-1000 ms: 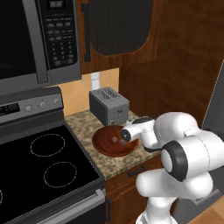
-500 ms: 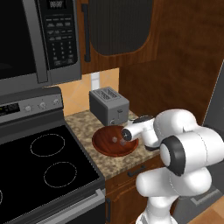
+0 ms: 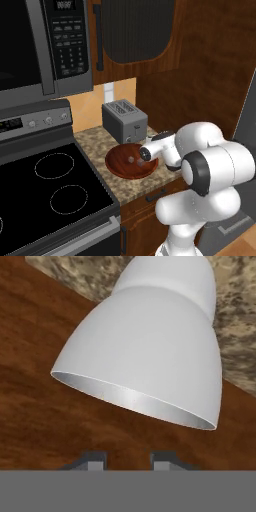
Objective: Grab a lemon wedge from the fridge and one ice cube from the ice bowl, and put them in the glass of lemonade.
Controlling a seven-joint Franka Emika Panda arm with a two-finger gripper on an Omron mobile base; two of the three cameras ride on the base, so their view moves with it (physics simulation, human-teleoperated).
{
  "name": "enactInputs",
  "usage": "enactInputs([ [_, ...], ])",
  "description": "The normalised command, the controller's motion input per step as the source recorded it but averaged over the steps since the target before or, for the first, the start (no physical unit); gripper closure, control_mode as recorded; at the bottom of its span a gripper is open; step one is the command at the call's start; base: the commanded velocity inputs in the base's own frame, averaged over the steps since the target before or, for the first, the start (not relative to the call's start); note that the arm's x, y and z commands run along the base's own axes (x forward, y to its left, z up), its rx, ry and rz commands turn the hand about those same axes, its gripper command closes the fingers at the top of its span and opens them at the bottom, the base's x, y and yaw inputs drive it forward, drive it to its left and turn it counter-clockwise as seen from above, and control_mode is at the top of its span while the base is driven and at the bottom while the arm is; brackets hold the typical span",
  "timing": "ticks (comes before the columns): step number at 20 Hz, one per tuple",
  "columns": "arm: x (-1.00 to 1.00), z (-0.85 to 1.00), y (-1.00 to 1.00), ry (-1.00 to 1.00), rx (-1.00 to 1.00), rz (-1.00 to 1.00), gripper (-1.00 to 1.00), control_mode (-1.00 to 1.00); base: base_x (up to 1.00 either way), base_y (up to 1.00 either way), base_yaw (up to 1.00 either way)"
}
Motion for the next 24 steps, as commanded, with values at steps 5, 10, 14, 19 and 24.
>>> enactInputs([
  [5, -0.09, 0.01, 0.12, -0.07, -0.03, 0.0, -1.0, -1.0, 0.0, 0.0, 0.0],
  [10, -0.41, 0.27, 0.44, -0.06, -0.02, 0.0, -1.0, -1.0, 0.0, 0.0, 0.0],
  [14, -0.29, 0.94, 0.36, -0.09, 0.13, 0.0, -1.0, -1.0, 0.0, 0.0, 0.0],
  [19, -0.59, 0.59, 0.25, 0.0, 0.36, -0.01, -1.0, -1.0, 0.0, 0.0, 0.0],
  [24, -0.53, 0.0, 0.44, 0.0, 0.47, -0.05, -1.0, -1.0, 0.0, 0.0, 0.0],
])
